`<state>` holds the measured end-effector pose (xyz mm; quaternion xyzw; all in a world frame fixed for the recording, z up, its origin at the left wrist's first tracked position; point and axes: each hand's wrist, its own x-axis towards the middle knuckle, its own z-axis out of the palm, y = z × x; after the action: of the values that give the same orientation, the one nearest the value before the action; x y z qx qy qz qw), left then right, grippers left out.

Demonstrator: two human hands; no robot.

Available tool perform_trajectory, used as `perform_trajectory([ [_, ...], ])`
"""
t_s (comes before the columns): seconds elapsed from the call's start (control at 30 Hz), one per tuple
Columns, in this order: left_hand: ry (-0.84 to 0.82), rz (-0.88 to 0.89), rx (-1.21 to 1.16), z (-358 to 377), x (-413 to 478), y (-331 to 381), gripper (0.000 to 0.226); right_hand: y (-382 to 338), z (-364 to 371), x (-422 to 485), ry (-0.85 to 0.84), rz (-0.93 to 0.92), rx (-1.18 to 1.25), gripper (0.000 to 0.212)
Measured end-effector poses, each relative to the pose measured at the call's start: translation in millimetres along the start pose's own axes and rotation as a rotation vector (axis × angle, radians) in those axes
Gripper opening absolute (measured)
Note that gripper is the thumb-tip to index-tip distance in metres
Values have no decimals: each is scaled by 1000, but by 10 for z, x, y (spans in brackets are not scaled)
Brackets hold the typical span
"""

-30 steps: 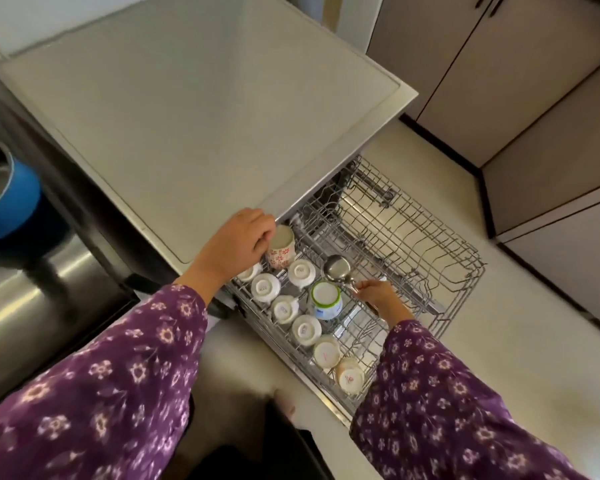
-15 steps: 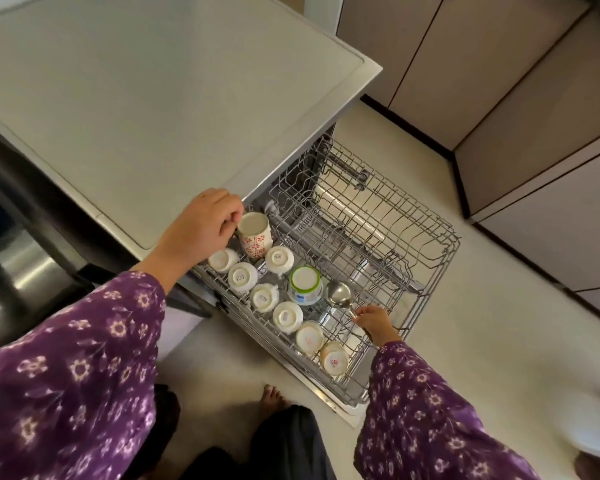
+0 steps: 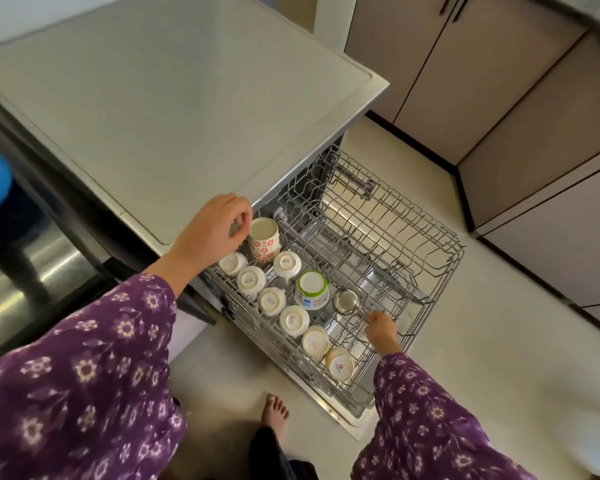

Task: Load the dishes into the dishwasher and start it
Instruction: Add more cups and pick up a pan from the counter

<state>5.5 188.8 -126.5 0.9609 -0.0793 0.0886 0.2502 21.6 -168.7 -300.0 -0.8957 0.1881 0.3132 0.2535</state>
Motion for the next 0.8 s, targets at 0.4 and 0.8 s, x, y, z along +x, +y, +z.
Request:
perform_trajectory([
  [0.4,64,-200,-82,-852,-926,273,10,-1445,-374,-1260,240,-457,183,18],
  [0.8,369,-467,23,-2117,-2967,-147,12,-3709,664,-3651,42,-1215,423,5],
])
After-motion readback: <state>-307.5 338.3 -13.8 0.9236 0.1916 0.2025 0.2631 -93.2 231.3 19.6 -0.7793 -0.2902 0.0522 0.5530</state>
